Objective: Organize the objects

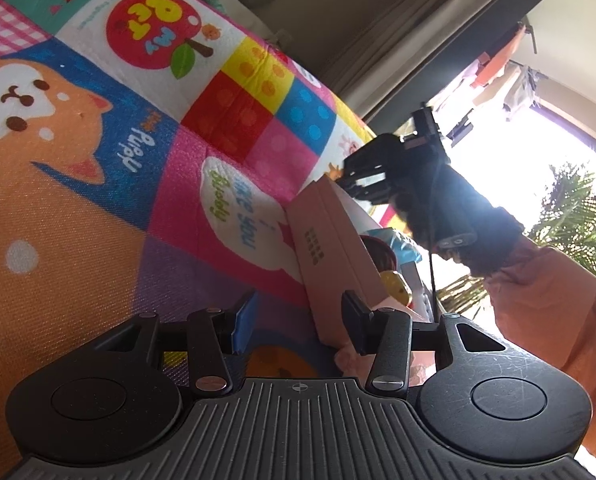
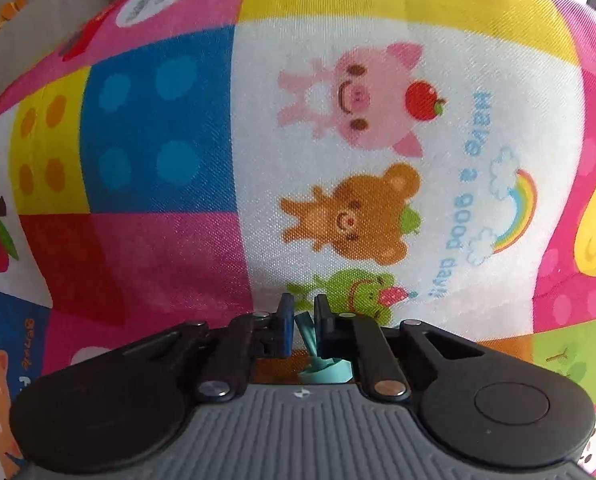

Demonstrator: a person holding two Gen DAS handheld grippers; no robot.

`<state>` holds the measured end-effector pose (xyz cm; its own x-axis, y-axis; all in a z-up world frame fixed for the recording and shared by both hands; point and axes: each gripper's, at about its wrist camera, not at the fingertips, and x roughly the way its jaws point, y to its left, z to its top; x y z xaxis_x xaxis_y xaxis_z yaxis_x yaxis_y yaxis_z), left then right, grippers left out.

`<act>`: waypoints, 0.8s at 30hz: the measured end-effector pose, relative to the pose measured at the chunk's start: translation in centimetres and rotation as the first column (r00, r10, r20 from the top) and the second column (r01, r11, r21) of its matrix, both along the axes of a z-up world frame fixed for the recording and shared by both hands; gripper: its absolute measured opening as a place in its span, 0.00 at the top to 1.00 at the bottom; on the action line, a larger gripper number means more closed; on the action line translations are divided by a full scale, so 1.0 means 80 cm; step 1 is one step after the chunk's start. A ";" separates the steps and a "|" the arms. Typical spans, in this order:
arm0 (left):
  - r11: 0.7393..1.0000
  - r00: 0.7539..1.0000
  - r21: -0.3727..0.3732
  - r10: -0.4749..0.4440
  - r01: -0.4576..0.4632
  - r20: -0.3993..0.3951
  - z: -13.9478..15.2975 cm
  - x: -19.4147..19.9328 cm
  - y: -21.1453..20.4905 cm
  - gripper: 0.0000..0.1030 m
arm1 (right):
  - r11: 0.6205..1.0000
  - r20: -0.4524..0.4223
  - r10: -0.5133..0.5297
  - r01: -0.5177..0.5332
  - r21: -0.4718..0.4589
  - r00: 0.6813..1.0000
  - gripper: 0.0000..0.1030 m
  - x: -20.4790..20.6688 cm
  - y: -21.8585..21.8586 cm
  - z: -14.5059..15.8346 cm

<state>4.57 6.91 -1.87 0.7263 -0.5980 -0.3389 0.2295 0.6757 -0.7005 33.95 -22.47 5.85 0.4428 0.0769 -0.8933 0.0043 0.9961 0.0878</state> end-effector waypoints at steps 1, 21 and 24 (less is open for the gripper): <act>1.000 1.000 0.000 0.000 0.000 0.000 0.000 0.000 0.000 0.51 | 1.000 0.021 0.005 -0.006 0.013 1.000 0.91 -0.007 -0.002 0.013; 0.991 0.997 0.134 -0.001 -0.009 0.079 0.017 -0.014 -0.023 0.51 | 0.950 0.284 0.100 -0.176 0.259 0.954 0.93 -0.369 -0.064 0.112; 0.982 0.995 0.190 -0.028 0.011 0.091 0.027 -0.024 -0.039 0.51 | 0.950 0.230 0.063 -0.129 0.284 0.971 0.93 -0.397 -0.079 0.061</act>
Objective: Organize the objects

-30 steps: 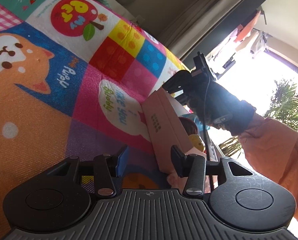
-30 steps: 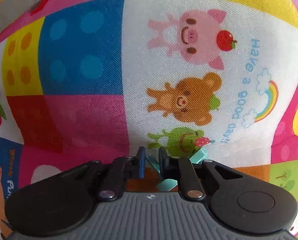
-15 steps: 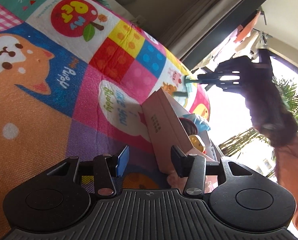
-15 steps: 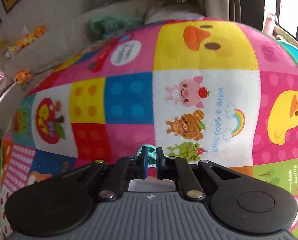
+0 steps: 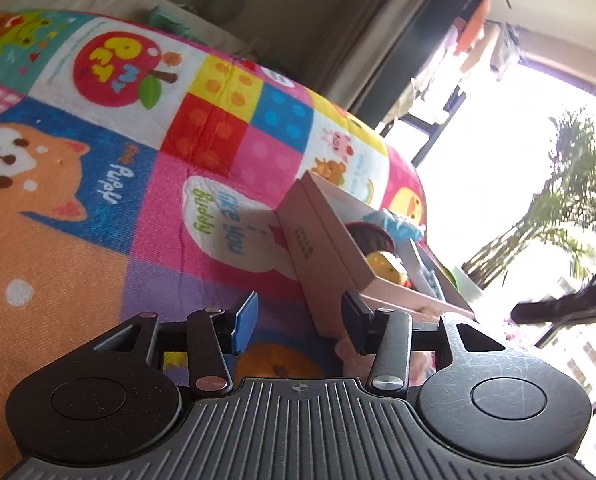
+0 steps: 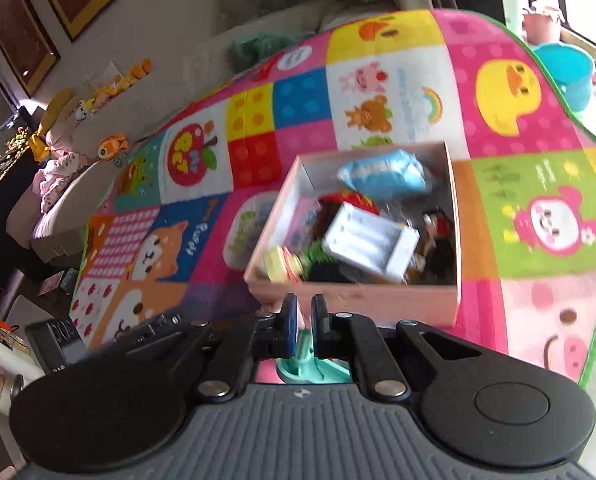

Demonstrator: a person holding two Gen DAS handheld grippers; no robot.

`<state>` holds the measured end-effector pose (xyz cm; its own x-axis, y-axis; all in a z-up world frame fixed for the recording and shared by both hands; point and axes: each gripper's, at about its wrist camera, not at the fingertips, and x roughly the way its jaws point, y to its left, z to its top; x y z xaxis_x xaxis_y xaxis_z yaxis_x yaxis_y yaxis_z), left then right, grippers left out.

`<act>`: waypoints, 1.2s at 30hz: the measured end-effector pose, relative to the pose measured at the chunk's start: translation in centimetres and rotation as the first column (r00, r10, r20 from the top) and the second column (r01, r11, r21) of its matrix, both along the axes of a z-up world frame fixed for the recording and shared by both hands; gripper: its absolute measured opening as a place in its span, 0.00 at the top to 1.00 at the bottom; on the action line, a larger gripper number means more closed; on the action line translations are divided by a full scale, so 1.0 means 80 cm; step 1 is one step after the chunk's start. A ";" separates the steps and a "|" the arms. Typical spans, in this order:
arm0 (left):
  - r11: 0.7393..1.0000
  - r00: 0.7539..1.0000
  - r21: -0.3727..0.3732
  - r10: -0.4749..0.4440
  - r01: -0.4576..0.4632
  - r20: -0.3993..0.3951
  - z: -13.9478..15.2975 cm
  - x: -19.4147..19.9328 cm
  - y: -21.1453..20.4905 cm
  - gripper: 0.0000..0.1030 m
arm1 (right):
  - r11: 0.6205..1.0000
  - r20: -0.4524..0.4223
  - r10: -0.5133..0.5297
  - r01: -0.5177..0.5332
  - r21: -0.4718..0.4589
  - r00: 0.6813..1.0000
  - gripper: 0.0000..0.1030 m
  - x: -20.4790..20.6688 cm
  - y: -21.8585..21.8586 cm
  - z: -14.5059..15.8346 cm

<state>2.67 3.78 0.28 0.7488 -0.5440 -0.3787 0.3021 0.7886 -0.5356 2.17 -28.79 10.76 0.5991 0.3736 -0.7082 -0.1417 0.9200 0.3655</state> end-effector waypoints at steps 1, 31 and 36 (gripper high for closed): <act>1.000 1.000 0.002 -0.007 0.007 0.000 0.003 -0.004 -0.005 0.51 | 1.000 -0.016 -0.011 0.011 0.012 1.000 0.93 -0.006 -0.005 -0.016; 0.939 0.988 0.315 -0.101 0.135 -0.121 0.025 -0.082 -0.073 0.52 | 0.961 0.195 0.095 -0.039 -0.273 0.976 0.33 -0.070 0.044 -0.095; 0.948 0.986 0.287 -0.098 0.134 -0.136 0.018 -0.078 -0.067 0.52 | 0.964 0.272 0.100 -0.026 -0.266 0.957 0.33 -0.066 0.051 -0.045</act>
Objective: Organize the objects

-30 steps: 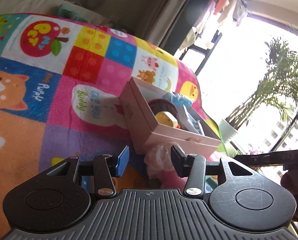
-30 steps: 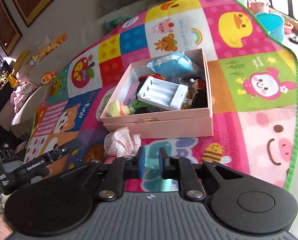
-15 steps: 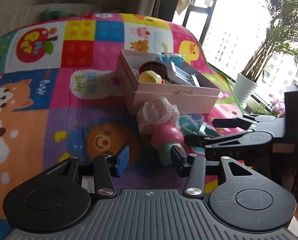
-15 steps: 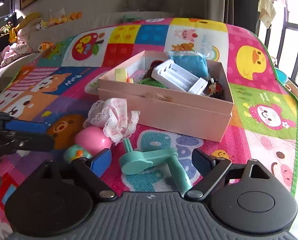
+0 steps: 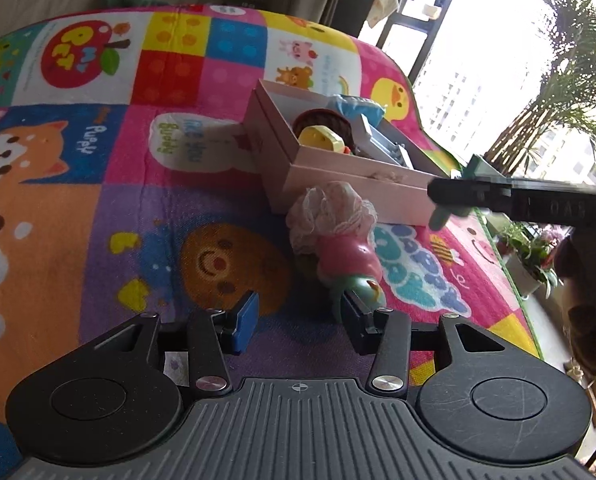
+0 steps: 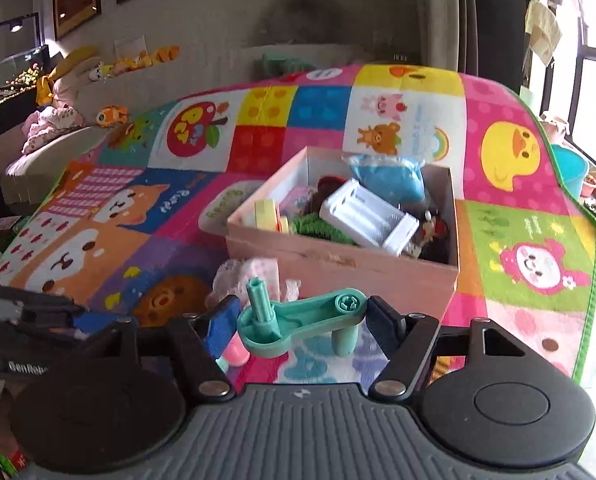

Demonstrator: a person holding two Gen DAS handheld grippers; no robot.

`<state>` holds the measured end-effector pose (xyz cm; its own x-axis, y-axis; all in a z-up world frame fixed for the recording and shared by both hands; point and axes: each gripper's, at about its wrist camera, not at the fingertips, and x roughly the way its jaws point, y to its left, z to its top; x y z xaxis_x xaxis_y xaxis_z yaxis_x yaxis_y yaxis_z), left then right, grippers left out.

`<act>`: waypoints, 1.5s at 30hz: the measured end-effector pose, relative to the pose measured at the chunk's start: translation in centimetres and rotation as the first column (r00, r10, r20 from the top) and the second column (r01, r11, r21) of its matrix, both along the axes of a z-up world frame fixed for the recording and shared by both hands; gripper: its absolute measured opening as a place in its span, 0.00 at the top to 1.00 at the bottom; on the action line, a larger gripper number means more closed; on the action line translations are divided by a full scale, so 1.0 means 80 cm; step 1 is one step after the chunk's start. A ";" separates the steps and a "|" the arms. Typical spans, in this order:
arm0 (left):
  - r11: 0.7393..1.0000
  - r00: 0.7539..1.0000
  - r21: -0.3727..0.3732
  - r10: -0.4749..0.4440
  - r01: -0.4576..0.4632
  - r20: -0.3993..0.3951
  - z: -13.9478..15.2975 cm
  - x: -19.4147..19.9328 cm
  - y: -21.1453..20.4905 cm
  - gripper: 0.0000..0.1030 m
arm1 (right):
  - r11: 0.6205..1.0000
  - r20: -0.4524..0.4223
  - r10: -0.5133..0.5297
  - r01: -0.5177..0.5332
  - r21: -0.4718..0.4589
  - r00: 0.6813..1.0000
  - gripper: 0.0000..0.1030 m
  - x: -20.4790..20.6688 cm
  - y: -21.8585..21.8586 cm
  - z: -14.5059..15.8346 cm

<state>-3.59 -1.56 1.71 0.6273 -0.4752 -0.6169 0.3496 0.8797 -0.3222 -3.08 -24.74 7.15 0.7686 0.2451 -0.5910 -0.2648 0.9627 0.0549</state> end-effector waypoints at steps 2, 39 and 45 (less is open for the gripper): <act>1.000 1.000 -0.005 -0.002 0.002 -0.001 -0.001 0.000 0.002 0.52 | 1.000 0.039 -0.004 0.004 -0.002 0.999 0.33 0.019 0.007 0.019; 0.993 0.999 0.106 -0.042 0.045 -0.027 0.009 0.046 -0.089 0.49 | 0.959 0.001 -0.278 0.277 0.064 0.961 0.00 -0.041 -0.041 -0.085; 0.988 0.999 0.150 -0.036 0.038 -0.016 0.009 0.049 -0.101 0.49 | 0.956 -0.017 -0.280 0.280 0.091 0.960 0.00 -0.040 -0.045 -0.088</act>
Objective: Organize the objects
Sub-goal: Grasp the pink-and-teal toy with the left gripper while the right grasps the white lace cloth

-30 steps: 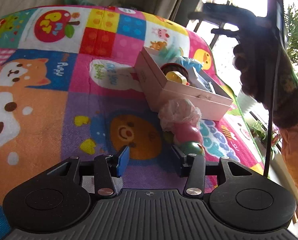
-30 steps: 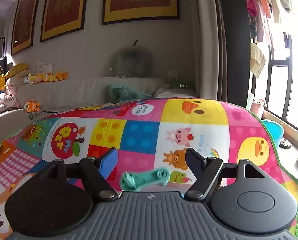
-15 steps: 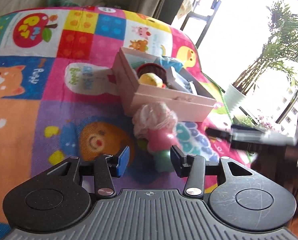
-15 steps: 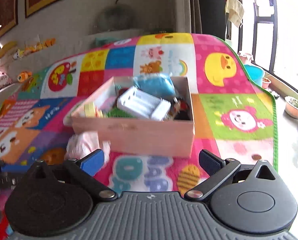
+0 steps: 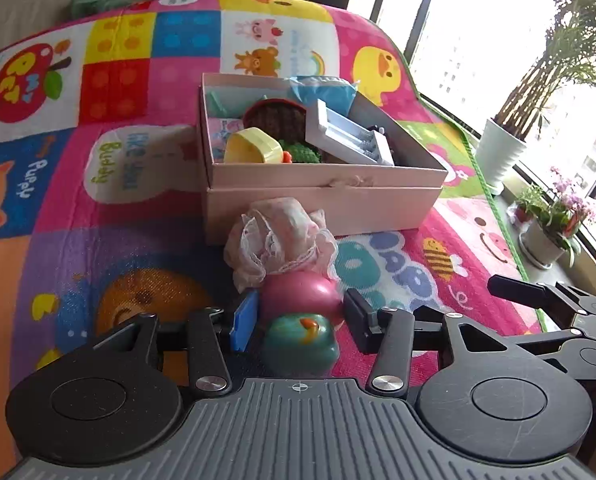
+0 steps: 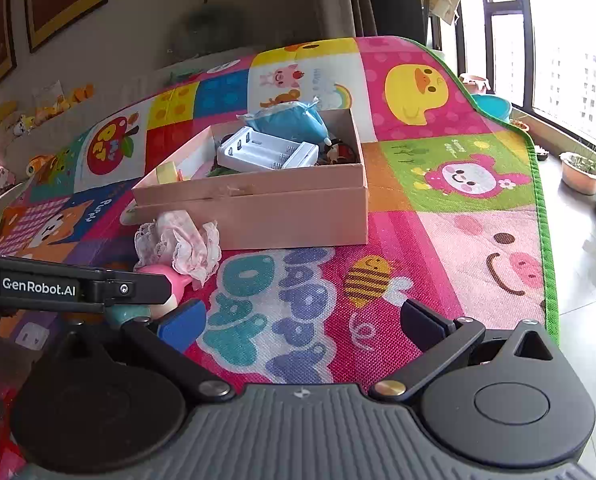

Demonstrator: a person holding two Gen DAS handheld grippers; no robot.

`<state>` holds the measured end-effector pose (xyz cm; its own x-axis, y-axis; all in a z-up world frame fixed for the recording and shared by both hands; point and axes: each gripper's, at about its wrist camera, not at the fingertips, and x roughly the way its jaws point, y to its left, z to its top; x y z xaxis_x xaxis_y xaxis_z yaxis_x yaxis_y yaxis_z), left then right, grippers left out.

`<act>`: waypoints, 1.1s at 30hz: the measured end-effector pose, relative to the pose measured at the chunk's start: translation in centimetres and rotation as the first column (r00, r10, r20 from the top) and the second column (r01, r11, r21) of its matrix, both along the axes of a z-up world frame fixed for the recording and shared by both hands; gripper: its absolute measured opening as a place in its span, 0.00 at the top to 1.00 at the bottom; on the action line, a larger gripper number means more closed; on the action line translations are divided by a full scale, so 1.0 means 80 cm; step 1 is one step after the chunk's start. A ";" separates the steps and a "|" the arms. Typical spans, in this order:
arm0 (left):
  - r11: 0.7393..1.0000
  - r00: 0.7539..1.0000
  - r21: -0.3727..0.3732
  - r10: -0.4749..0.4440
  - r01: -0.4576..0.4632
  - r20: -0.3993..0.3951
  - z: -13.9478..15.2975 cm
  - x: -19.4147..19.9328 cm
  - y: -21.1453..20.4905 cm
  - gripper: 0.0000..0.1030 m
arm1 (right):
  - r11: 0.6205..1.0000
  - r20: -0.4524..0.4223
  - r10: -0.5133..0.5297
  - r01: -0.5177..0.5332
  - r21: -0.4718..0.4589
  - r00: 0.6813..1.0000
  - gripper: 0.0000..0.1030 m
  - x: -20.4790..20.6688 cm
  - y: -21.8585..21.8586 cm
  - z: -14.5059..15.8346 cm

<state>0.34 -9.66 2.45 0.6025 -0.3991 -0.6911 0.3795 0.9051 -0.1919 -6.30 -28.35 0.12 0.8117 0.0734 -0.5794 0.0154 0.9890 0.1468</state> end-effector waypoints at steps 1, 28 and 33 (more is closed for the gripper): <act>1.000 1.000 0.014 -0.004 0.004 0.006 0.000 -0.001 -0.002 0.49 | 1.000 -0.004 -0.002 0.002 0.002 1.000 0.00 0.001 0.000 0.000; 0.990 0.993 -0.082 0.120 -0.118 0.016 -0.001 -0.061 0.139 0.56 | 0.971 -0.071 0.220 -0.226 -0.083 0.973 0.28 0.088 0.121 0.012; 0.991 0.994 -0.079 0.109 -0.107 0.016 -0.004 -0.061 0.140 0.55 | 0.969 -0.090 0.221 -0.229 -0.092 0.971 0.67 0.094 0.122 0.013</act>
